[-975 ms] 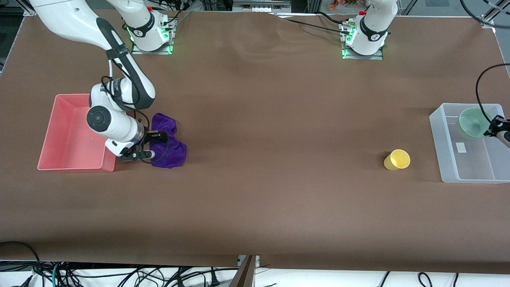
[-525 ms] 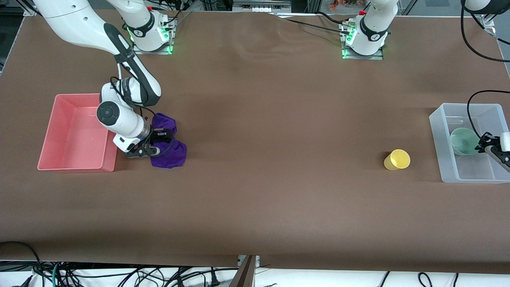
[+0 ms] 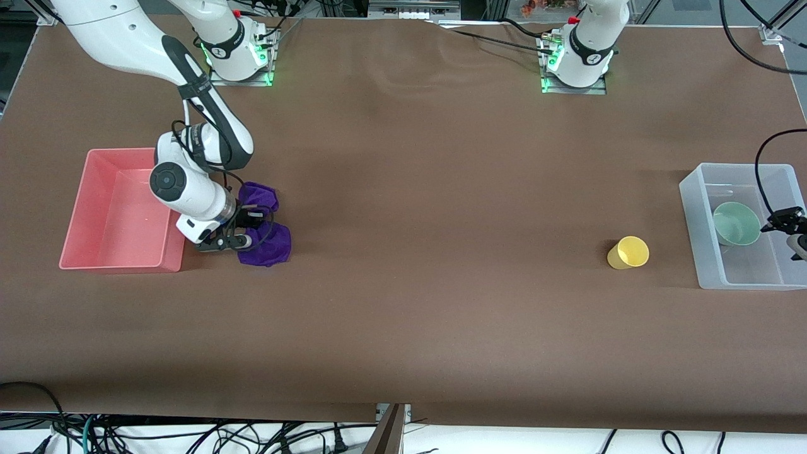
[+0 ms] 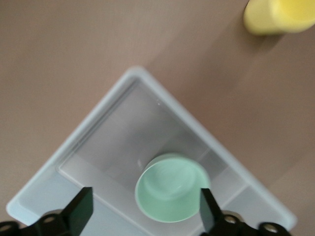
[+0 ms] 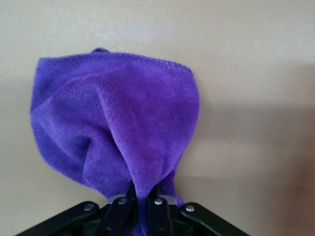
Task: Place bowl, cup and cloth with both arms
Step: 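Place the green cup in the clear bin while the right gripper grasps the cloth, then grasp the yellow cup with the left gripper while the right gripper lifts the cloth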
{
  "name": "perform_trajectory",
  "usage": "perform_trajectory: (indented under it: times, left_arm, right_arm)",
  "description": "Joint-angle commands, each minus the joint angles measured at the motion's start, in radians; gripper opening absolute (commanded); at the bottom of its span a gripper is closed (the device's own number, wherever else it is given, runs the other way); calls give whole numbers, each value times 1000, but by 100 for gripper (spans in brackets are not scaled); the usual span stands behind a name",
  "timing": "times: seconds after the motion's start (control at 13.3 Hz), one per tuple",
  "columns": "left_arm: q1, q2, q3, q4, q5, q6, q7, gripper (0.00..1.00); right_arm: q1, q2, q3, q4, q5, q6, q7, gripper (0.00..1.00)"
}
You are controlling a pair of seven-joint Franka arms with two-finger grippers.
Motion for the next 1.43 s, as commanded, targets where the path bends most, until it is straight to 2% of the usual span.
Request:
perform_trajectory:
  times: [0.0,0.15,0.3,0.45,0.53,0.6,0.67,0.75,0.82,1.12,1.27,1.35]
  left_arm:
    - [-96,-34,-21,-21,5,-44,-236,100]
    - [-130,-2,-48,-42,-61,-38,-383,100]
    - [-147,48,-50,-88,-73,53,-422,100]
    - [-147,43,-64,-244,-117,239,-436,96]
    - [-144,45,-64,-307,-140,316,-436,88]
    - [-141,46,-64,-353,-160,369,-436,73]
    - [-141,49,-64,-373,-182,390,-438,46]
    - [-141,49,-64,-370,-185,387,-438,11]
    - [-141,51,-64,-366,-185,381,-432,0]
    - [-139,26,-65,-346,-185,329,-429,0]
    - [-141,5,-65,-270,-181,202,-407,0]
    - [-141,0,-65,-198,-173,107,-398,0]
  right_arm:
    - [-10,-74,7,157,-4,-329,-11,0]
    - [-20,-94,-2,324,-7,-620,-49,0]
    - [-55,-105,-23,465,-21,-862,-143,0]
    - [-62,-134,-97,556,-39,-1018,-264,0]
    - [-62,-146,-137,585,-61,-1074,-333,0]
    - [-62,-152,-173,587,-91,-1102,-403,0]
    - [-62,-155,-213,581,-122,-1107,-474,0]
    - [-63,-149,-253,571,-142,-1099,-529,0]
    - [-63,-137,-290,557,-154,-1088,-569,0]
    - [-66,-123,-353,420,-158,-928,-580,0]
    - [-71,-112,-364,342,-156,-831,-574,0]
    - [-74,-106,-364,298,-154,-770,-570,0]
